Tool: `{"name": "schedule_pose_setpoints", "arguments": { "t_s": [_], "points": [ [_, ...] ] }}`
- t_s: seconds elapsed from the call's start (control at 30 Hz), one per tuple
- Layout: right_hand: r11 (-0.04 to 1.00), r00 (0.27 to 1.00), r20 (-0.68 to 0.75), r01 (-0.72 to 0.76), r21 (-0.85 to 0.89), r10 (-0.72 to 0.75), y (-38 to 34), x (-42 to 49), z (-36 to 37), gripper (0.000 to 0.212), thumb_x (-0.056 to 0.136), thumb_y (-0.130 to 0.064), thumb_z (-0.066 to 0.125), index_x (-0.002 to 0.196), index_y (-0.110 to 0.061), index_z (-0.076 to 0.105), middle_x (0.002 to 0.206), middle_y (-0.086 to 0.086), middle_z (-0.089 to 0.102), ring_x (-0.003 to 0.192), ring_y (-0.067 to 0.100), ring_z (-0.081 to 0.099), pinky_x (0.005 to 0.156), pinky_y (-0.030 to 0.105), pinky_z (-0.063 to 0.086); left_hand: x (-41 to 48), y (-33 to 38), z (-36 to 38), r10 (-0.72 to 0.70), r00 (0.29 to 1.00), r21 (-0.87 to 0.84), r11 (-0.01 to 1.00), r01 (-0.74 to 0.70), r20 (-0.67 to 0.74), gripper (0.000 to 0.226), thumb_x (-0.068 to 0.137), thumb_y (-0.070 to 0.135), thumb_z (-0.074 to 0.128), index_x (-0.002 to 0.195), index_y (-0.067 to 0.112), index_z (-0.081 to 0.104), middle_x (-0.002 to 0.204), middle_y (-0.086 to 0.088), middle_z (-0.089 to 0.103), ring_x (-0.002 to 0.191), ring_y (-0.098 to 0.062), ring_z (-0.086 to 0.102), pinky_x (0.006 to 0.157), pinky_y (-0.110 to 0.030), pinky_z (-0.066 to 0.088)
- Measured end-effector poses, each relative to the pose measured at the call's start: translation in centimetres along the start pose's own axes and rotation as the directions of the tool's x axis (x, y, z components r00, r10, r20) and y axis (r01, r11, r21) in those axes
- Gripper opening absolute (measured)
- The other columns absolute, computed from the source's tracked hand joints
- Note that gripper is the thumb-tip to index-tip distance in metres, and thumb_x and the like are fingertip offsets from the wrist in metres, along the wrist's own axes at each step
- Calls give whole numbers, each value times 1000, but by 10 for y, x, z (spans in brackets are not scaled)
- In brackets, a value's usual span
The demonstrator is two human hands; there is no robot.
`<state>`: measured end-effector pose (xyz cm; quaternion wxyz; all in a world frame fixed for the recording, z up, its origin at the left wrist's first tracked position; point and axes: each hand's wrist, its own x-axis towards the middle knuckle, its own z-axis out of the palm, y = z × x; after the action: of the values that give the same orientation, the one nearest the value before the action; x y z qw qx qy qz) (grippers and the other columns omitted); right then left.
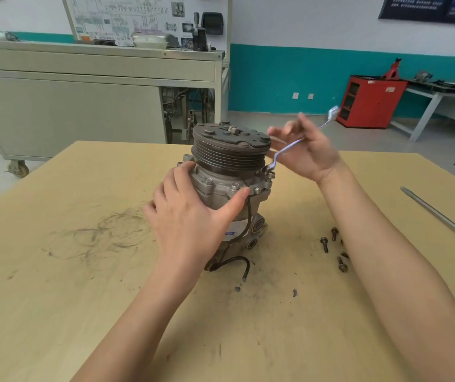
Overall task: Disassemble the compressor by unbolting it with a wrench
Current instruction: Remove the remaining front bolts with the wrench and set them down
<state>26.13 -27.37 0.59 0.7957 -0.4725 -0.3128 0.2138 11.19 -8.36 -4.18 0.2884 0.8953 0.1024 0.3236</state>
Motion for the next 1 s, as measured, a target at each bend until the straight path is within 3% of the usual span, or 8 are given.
{"name": "schedule_pose_setpoints", "arguments": {
  "t_s": [0.07,0.13,0.2,0.3,0.4,0.7,0.87,1.0],
  "points": [
    [997,994,-84,72,30,-69,-24,-11,6,54,96,-46,33,77,-15,73,90,7,72,102,28,65,89,47,51,0,0,0,3,1000,11,1000,-3,2,102,59,89,26,137,24,37,137,1,49,128,-24,42,97,-41,27],
    [990,975,-181,121,-73,-133,-45,-25,16,61,100,-47,21,86,-17,72,64,1,63,74,22,66,79,41,53,0,0,0,5,1000,14,1000,-5,4,103,59,89,24,137,23,37,138,1,49,128,-24,42,97,-41,28],
    [934,945,-270,83,-347,-185,-51,-40,30,53,100,-48,26,91,-18,68,47,-8,40,46,12,38,57,26,43,0,0,0,7,1000,16,1000,-7,5,102,60,89,24,137,23,37,138,1,49,128,-25,42,97,-42,28],
    [512,916,-341,-193,-837,-213,-30,-59,57,25,88,-51,55,89,-28,66,51,-14,47,44,2,38,51,22,30,0,0,0,6,1000,20,1000,-6,1,102,60,89,24,137,23,37,138,0,49,127,-25,43,97,-42,29],
    [220,929,-299,-252,-942,-217,-4,-67,76,13,82,-35,70,88,-25,66,54,-22,52,49,-7,43,50,13,29,0,-1,-1,7,1000,20,1000,-7,4,102,60,89,24,137,23,37,137,0,49,127,-26,43,97,-42,30],
    [47,928,-270,-267,-963,-256,-1,-58,91,17,84,-25,70,83,-9,71,47,-10,41,46,5,37,46,20,23,1,-3,1,6,1000,14,1000,-6,2,103,60,89,24,136,22,39,137,-2,50,127,-28,44,97,-45,30],
    [263,796,-278,-155,-952,-538,-31,-63,88,16,86,-22,68,73,-30,61,85,30,64,77,40,59,75,43,51,2,-4,1,5,1000,14,1000,-5,3,102,60,89,25,136,22,39,136,-1,51,127,-27,44,98,-45,30],
    [143,838,-436,-412,-900,-329,-58,-81,52,11,82,-28,72,73,-22,69,64,13,56,56,17,43,56,29,35,1,-3,1,-5,1000,9,1000,5,23,99,64,89,32,136,22,38,138,-1,49,129,-27,42,99,-45,29]
  ]
}}
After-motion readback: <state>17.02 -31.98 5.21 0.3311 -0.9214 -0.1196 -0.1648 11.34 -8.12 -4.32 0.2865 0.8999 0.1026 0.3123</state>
